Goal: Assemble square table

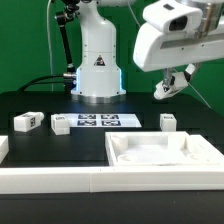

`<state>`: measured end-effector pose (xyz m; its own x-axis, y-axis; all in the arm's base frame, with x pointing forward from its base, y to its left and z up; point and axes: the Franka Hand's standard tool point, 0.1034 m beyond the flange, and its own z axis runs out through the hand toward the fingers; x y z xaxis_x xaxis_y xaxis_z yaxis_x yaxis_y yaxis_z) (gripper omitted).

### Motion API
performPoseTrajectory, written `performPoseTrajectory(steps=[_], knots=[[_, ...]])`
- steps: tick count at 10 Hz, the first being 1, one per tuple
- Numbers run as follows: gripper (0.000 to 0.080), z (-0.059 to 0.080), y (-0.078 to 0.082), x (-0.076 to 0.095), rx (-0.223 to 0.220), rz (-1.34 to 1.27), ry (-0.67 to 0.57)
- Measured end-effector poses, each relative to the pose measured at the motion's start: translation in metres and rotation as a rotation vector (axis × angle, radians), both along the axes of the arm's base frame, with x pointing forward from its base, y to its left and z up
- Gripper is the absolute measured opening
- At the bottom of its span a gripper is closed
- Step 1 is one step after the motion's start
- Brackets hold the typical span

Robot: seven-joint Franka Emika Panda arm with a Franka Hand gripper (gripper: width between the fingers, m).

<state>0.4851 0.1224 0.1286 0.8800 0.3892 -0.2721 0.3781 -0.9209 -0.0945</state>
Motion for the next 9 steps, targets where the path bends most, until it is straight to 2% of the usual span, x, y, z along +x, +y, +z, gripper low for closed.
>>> performPoseTrajectory(steps=[2,4,5,7,8,9], knots=[[0.0291,-0.004,-0.003,0.000,0.020,-0.006,-0.113],[0.0291,-0.006,-0.005,0.008,0.050,-0.007,-0.248],[0.0291,-0.007,-0.007,0.019,0.077,0.014,-0.355],[0.0291,-0.002,-0.017,0.031,0.090,0.035,-0.428],[0.0291,-0.001,-0.018,0.037,0.109,0.037,-0.523],[0.0291,-0.005,-0.020,0.033,0.112,0.040,-0.548]])
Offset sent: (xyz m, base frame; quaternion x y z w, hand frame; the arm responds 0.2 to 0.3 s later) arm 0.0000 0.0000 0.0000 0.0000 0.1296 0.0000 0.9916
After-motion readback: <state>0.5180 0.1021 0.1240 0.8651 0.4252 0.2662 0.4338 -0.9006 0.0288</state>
